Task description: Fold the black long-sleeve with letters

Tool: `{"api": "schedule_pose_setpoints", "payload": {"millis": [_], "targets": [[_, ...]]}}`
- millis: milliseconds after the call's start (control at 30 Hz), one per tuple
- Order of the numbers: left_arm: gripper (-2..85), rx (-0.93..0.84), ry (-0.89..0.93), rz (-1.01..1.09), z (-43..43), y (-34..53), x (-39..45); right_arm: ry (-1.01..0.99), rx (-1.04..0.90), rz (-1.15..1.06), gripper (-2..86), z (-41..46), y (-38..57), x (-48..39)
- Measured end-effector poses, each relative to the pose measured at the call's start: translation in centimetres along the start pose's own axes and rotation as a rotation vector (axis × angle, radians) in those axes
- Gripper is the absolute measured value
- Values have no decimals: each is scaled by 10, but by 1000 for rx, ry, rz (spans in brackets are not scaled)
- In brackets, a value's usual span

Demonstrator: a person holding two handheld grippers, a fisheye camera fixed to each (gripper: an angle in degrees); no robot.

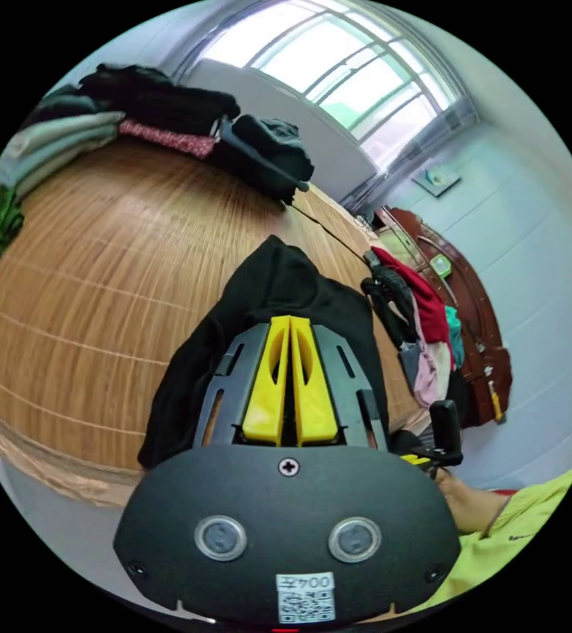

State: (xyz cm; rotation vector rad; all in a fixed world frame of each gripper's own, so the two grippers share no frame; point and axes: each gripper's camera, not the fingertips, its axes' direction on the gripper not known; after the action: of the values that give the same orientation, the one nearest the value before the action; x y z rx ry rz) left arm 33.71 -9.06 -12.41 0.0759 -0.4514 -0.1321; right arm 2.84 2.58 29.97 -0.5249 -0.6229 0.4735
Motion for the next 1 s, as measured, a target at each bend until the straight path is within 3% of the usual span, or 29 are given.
{"api": "schedule_pose_setpoints", "payload": {"millis": [133, 267, 433, 500, 600, 733, 1000], "targets": [[1, -13, 105, -104, 58, 47, 37, 79, -46, -61, 55, -74, -5, 22], [1, 75, 161, -119, 120, 96, 85, 68, -25, 113, 63, -127, 5, 71], [1, 76, 223, -94, 109, 119, 98, 335, 280, 48, 68, -162, 58, 12], [1, 94, 157, -45, 89, 137, 100, 641, 386, -44, 61, -142, 73, -27], [1, 127, -1, 21, 58, 177, 102, 1041, 215, -68, 8, -76, 59, -39], [1, 173, -155, 59, 30, 234, 109, 1153, 64, -84, -4, -19, 54, -32], [4, 144, -472, 181, 38, 321, 138, 1323, 48, -163, -7, 35, 72, -55]]}}
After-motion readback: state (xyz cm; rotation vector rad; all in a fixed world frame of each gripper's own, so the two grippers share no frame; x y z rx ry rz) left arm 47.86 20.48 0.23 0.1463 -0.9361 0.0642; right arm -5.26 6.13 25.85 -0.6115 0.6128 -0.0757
